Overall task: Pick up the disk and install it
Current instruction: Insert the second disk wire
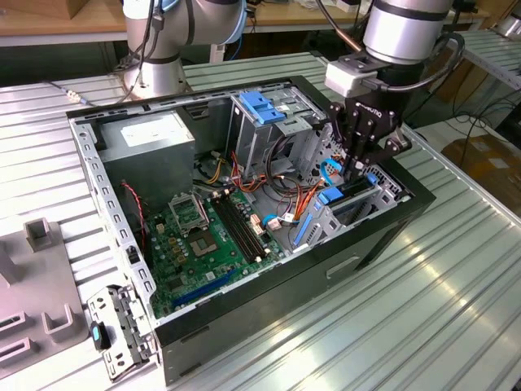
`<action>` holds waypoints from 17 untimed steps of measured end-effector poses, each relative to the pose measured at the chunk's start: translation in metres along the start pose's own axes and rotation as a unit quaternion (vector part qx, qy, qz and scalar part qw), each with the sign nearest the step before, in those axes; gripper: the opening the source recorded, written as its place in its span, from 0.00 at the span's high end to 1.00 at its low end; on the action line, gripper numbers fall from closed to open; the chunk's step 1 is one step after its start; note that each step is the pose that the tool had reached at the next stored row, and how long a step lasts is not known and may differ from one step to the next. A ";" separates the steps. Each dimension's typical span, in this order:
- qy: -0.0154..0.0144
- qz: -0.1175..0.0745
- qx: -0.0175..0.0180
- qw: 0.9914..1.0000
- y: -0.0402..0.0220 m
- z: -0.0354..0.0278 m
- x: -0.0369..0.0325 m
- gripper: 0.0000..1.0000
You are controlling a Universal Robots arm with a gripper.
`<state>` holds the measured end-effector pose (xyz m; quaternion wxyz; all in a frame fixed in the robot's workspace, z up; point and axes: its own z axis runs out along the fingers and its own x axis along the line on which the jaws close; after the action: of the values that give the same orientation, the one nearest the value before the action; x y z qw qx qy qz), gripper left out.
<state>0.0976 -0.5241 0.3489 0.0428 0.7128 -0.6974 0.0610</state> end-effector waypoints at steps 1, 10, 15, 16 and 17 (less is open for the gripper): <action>-0.001 0.000 0.000 1.000 0.0000 0.0003 0.0007 0.84; -0.003 0.000 0.000 1.000 -0.0003 0.0019 0.0042 0.84; -0.010 0.003 0.000 1.000 -0.0012 0.0024 0.0060 0.84; -0.011 0.005 0.000 1.000 -0.0013 0.0029 0.0063 0.84; -0.010 0.005 -0.001 1.000 -0.0014 0.0030 0.0065 0.84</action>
<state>0.0992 -0.5308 0.3469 0.0355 0.7096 -0.7017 0.0534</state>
